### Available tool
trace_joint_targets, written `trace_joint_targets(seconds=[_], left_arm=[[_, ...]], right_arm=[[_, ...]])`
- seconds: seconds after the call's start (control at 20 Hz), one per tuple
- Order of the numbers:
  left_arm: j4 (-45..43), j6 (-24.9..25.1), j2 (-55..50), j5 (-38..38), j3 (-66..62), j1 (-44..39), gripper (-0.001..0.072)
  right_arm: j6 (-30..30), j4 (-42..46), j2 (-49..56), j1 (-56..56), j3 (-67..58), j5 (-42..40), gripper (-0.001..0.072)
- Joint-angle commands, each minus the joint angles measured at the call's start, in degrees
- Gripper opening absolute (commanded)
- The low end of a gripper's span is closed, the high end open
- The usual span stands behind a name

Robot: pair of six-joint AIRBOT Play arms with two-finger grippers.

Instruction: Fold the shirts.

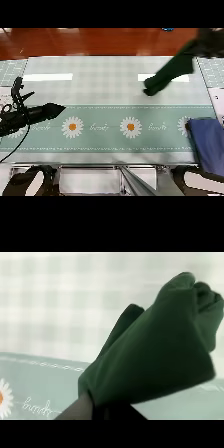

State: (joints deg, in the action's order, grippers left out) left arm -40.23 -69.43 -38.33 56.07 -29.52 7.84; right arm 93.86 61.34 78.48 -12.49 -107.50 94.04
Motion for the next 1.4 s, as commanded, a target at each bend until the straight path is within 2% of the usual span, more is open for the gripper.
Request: trace_joint_targets(seconds=[0.0, 0.1, 0.25, 0.45, 0.6, 0.9, 1.15, 1.2, 1.25, 1.3, 1.35], left_arm=[[0.0, -0.02, -0.07, 0.02, 0.0, -0.37, 0.0021], [0.0, 0.0, -0.07, 0.02, 0.0, -0.37, 0.0021], [0.0, 0.0, -0.07, -0.11, 0.0, -0.37, 0.0021], [0.2, 0.0, -0.09, -0.17, 0.0, -0.37, 0.0021], [0.24, 0.0, -0.09, -0.85, 0.0, -0.37, 0.0021], [0.22, 0.04, -0.11, -4.72, 0.0, -0.37, 0.0021], [0.22, 1.31, -0.11, -6.16, 0.0, -0.35, 0.0021], [0.22, 1.33, -0.11, -6.16, 0.0, -0.37, 0.0021], [0.22, 1.68, -0.11, -6.25, 0.0, -0.35, 0.0021], [0.22, 2.23, -0.11, -6.69, 0.0, -0.35, 0.0021], [0.22, 2.32, -0.13, -7.54, -0.11, -0.35, 0.0021]], right_arm=[[1.25, 1.01, -3.1, -12.98, -0.92, 7.65, 0.0022], [0.94, 4.35, -4.02, -19.76, -0.83, 12.48, 0.0022], [-0.2, 6.78, -9.07, -30.84, 4.37, 12.5, 0.0021], [-1.14, 8.17, -18.8, -44.52, 21.68, 12.57, 0.0022], [-0.37, 18.23, -25.75, -52.17, 34.36, 12.55, 0.0023], [0.68, 37.86, -34.93, -52.98, 48.72, 12.57, 0.0024], [0.57, 43.45, -40.13, -52.98, 59.36, 12.9, 0.0026], [0.52, 44.28, -40.13, -52.98, 61.07, 12.92, 0.0128], [0.55, 44.22, -40.06, -52.98, 62.01, 12.83, 0.0357], [0.66, 44.3, -39.8, -52.98, 62.05, 12.57, 0.0413], [1.14, 44.28, -39.21, -52.98, 61.83, 12.26, 0.0413]])
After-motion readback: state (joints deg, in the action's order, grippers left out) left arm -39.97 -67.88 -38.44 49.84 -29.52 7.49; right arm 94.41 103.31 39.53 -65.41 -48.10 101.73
